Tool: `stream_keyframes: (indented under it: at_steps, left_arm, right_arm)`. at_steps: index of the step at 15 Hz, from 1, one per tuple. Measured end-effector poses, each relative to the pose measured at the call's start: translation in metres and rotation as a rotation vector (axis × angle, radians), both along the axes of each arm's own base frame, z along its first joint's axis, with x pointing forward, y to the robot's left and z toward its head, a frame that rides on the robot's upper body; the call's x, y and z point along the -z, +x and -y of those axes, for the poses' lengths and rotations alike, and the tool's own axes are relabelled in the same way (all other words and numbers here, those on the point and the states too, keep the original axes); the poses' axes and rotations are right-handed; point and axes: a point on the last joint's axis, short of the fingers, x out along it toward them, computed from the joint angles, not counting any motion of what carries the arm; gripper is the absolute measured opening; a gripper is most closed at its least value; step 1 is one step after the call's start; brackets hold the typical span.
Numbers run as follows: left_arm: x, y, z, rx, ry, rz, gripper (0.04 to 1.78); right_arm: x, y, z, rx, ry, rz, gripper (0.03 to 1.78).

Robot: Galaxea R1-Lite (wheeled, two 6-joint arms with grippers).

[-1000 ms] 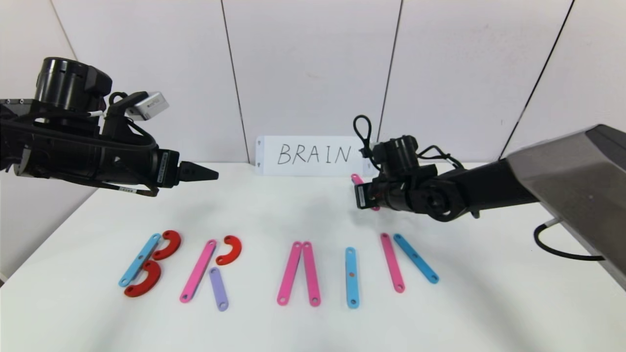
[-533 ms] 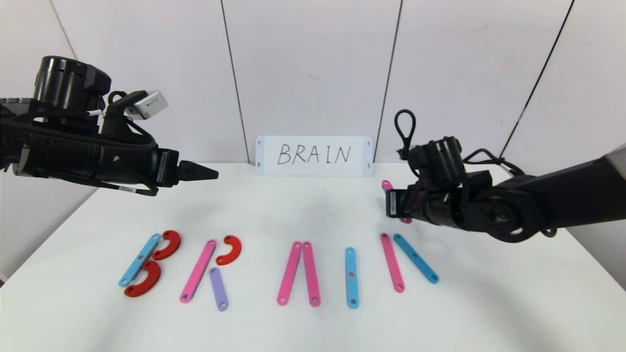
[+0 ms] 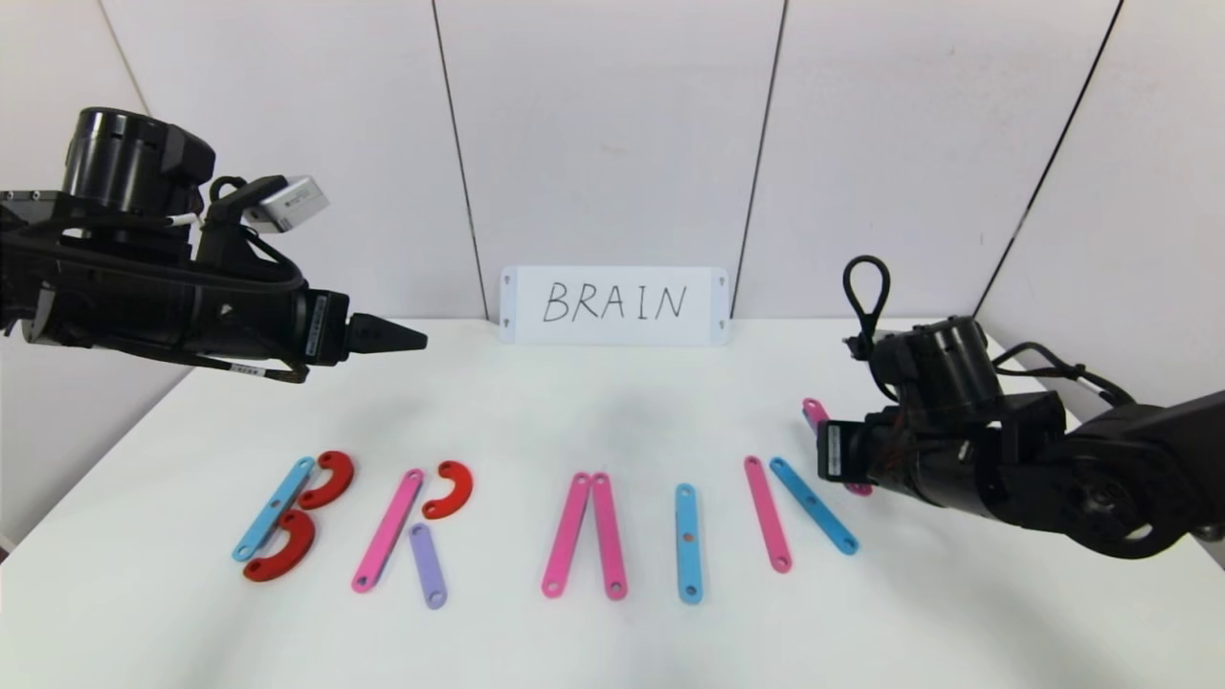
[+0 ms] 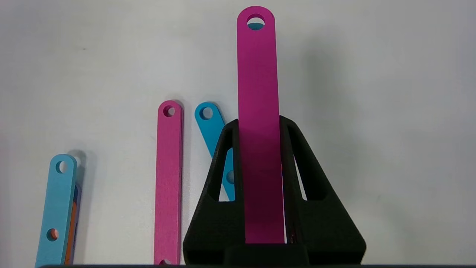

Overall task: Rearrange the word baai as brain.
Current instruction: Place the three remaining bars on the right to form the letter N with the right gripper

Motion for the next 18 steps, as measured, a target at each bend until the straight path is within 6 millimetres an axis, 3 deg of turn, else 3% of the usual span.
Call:
stream_keyframes:
  at_steps: [8,18]
  left_arm:
    - [-0.001,-0.001,0.0,0.001,0.0,0.003,1.74]
    - [-0.001,-0.001,0.0,0.0,0.0,0.005,1.74]
  right_arm:
    - [0.02,-0.014,0.008,0.012,-0.018,-0.046,0.3]
    - [0.038,-0.016,0.009,0.038,-0.013,-0.056,0.3]
